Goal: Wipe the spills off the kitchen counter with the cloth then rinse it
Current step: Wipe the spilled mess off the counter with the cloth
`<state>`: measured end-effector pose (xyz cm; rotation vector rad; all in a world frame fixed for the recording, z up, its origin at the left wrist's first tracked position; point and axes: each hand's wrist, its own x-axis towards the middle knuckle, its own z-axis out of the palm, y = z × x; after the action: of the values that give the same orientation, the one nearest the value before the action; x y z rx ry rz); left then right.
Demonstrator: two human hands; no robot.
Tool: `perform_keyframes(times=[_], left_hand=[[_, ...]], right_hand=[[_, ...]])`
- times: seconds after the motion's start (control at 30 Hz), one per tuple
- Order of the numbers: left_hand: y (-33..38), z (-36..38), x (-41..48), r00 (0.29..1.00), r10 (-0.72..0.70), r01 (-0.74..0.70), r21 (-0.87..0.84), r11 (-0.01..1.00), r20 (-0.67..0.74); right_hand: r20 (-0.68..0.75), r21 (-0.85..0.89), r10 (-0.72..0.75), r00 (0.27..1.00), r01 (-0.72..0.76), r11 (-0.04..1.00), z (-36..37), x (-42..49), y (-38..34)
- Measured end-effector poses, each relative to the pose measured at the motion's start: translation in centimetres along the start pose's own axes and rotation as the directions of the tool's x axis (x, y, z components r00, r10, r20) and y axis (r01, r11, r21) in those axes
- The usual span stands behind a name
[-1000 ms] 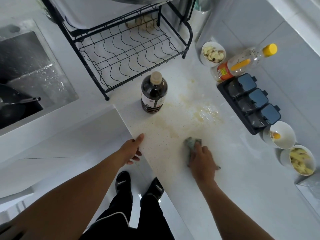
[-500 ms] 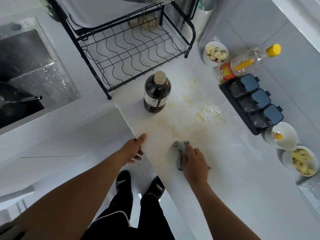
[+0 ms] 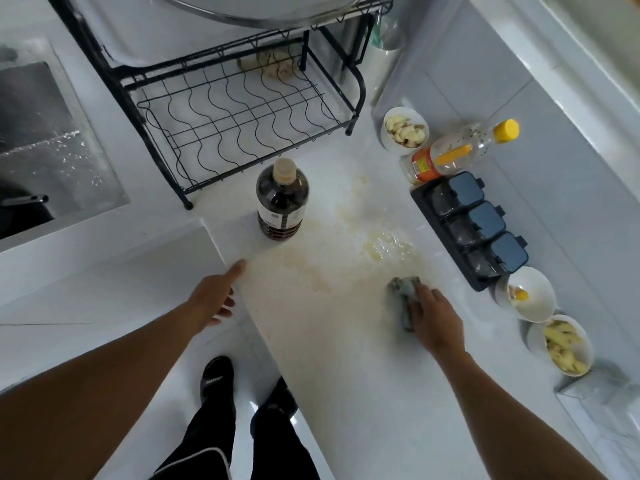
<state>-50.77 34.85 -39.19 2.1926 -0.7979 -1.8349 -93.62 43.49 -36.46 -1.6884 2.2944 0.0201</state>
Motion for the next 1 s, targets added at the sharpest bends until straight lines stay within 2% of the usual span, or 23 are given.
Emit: perform_keyframes(times=[0.07,0.13,0.27,0.33,0.4,0.43,0.47,0.5,0.57,0.6,0.63,0.67,0.7,0.73,0.77,0.83,0.87,0.9,0.93,0.97,1.0], left_hand=[[0.1,0.0,0.4,1.0,-0.01,0.009,-0.029,1.0,-0.019],[0.0,0.4,0.7,0.999,-0.023,0.022,-0.048,0.999,-0.027],[-0.3,1.6,0.5,0.998,-0.022,0.017,-0.086,0.996,-0.066],[-0.3,1.9,0.2,0.996,-0.021,0.013,-0.086,0.996,-0.086],[-0.1,2.2,-0.1,0.995,-0.026,0.018,-0.083,0.996,-0.096],[0.0,2.3,-0.3,0.995,-0.025,0.018,-0.076,0.997,-0.096],[0.1,2.3,-0.4,0.995,-0.021,0.014,-0.069,0.998,-0.096],[0.1,2.2,-0.5,0.995,-0.018,0.012,-0.06,0.998,-0.096],[0.2,2.0,-0.7,0.997,-0.016,0.012,-0.048,0.999,-0.079],[0.2,1.9,-0.8,0.998,-0.015,0.012,-0.049,0.999,-0.065],[0.3,1.9,-0.9,0.999,-0.013,0.01,-0.05,0.999,-0.05],[0.3,2.0,-1.1,0.999,-0.012,0.01,-0.05,0.999,-0.04],[0.4,2.0,-1.2,0.999,-0.013,0.012,-0.048,0.999,-0.035],[0.4,2.1,-1.2,0.999,-0.013,0.012,-0.047,0.999,-0.035],[0.4,2.0,-1.2,0.999,-0.014,0.012,-0.045,0.999,-0.04],[0.3,2.0,-1.2,0.999,-0.011,0.01,-0.033,0.999,-0.046],[0.3,2.0,-1.2,0.999,-0.007,0.006,-0.031,0.999,-0.044],[0.3,2.0,-1.3,0.999,-0.001,0.0,-0.032,0.999,-0.04],[0.3,2.0,-1.3,0.999,0.004,-0.005,-0.029,1.0,-0.034],[0.3,1.9,-1.3,1.0,0.008,-0.008,-0.025,1.0,-0.029],[0.3,1.8,-1.2,1.0,0.01,-0.01,-0.019,1.0,-0.025]], right_hand=[[-0.054,0.039,0.217,0.975,-0.215,0.976,-0.9,2.2,2.2],[-0.088,0.104,0.364,0.927,-0.354,0.929,-1.2,4.3,2.5],[-0.103,0.26,0.493,0.864,-0.455,0.852,-0.9,7.7,0.0],[-0.142,0.228,0.387,0.911,-0.351,0.908,-0.2,7.4,-1.6],[-0.168,0.146,0.135,0.976,-0.111,0.983,0.4,6.5,-2.2],[-0.161,0.087,0.022,0.987,-0.008,0.996,0.4,6.2,-1.8],[-0.149,0.04,-0.021,0.989,0.028,0.999,0.2,6.6,-1.0],[-0.14,0.041,0.032,0.99,-0.027,0.999,0.1,7.1,-0.2],[-0.138,0.131,0.246,0.959,-0.228,0.965,-0.2,7.5,0.2],[-0.142,0.155,0.274,0.951,-0.252,0.955,-0.3,7.4,-0.3],[-0.161,0.12,0.199,0.967,-0.181,0.976,-0.2,7.3,-0.9],[-0.155,0.075,0.054,0.986,-0.043,0.996,0.0,6.9,-1.5],[-0.133,0.02,-0.118,0.984,0.122,0.992,0.2,6.5,-1.7],[-0.111,-0.021,-0.23,0.967,0.229,0.973,0.3,6.5,-1.4],[-0.099,-0.03,-0.222,0.97,0.22,0.975,0.3,6.7,-1.2],[-0.166,0.077,0.043,0.985,-0.031,0.997,0.3,6.7,-1.2],[-0.186,0.11,0.109,0.977,-0.09,0.99,0.5,6.3,-1.7],[-0.198,0.095,0.05,0.979,-0.032,0.995,0.8,5.8,-2.4],[-0.182,0.058,-0.094,0.979,0.106,0.993,1.1,5.1,-3.0],[-0.159,-0.006,-0.269,0.95,0.271,0.963,1.5,4.6,-3.1],[-0.142,-0.043,-0.366,0.92,0.364,0.931,1.6,4.8,-2.8]])
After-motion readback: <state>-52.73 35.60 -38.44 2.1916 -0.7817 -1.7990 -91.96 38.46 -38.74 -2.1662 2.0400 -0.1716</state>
